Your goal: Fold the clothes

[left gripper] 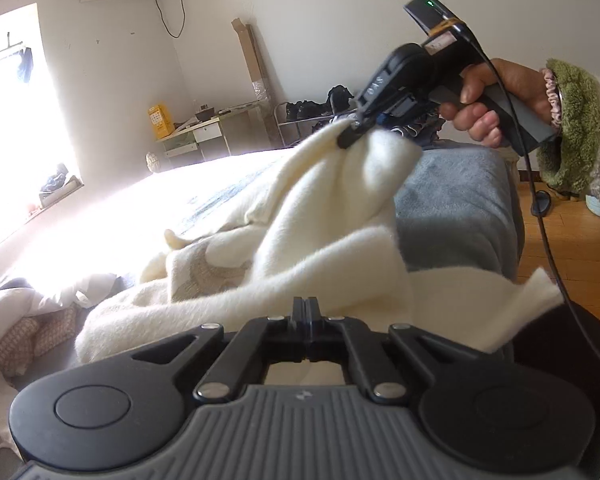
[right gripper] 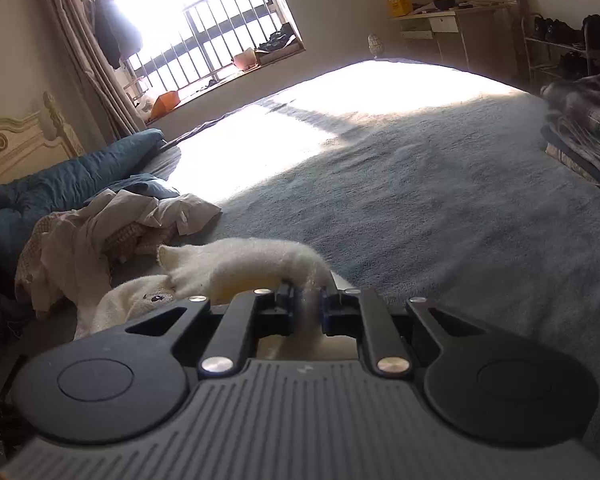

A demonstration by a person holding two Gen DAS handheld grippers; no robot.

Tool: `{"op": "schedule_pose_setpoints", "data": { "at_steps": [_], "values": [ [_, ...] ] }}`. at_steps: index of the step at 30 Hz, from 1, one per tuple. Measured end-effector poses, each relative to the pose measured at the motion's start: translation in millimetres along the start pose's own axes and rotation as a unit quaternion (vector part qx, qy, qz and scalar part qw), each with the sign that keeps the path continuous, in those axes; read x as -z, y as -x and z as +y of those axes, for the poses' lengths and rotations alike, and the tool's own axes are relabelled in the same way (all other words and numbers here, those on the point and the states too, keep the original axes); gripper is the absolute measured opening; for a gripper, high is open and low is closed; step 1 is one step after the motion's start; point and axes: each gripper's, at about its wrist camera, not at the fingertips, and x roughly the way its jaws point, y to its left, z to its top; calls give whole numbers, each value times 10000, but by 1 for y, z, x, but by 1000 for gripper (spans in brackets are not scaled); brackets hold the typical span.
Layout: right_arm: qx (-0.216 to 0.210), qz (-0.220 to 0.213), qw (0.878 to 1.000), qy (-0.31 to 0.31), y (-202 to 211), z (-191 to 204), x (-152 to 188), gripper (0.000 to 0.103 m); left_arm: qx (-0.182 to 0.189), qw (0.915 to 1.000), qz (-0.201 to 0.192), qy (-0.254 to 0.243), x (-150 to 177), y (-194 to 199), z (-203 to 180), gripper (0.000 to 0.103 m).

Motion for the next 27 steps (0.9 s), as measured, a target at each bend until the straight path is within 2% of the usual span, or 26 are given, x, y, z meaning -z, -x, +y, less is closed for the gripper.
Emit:
{"op": "schedule_pose_setpoints", "data": {
  "at_steps": [5, 7, 10, 12, 13, 15, 16, 20, 22, 24, 27],
  "values": [
    [8, 115, 9972, -734, 24, -37, 53, 10, -127, 9985, 171, 501, 28, 44, 15, 1],
    [-62, 190, 9951, -973, 25, -44, 76, 10, -164, 9967, 277, 740, 35, 52, 24, 6],
    [-72, 167, 9961, -865, 25, -39, 90, 14, -361, 9942, 300, 968, 34, 58, 39, 26],
    [-1, 35, 9984, -572, 29, -27, 88, 15, -538, 9930, 160, 1035, 23, 56, 51, 51],
    [56, -66, 9994, -348, 32, -19, 84, 17, -594, 9927, 67, 1048, 14, 50, 61, 56],
    [186, -270, 9994, 109, 38, -5, 75, 25, -705, 9916, -118, 1074, -3, 38, 80, 69],
    [233, -374, 9983, 384, 39, 2, 69, 31, -766, 9913, -179, 1057, -13, 30, 90, 72],
    [401, -650, 9854, 1519, 34, 30, 58, 52, -921, 9939, -62, 609, -54, -28, 123, 76],
    [442, -671, 9754, 2053, 28, 41, 57, 58, -869, 9958, 156, 224, -72, -66, 137, 79],
    [382, -557, 9674, 2440, 20, 49, 59, 60, -775, 9956, 448, -291, -79, -105, 140, 79],
    [350, -376, 9565, 2870, 9, 54, 61, 60, -573, 9882, 902, -1098, -85, -164, 140, 79]
  ]
}}
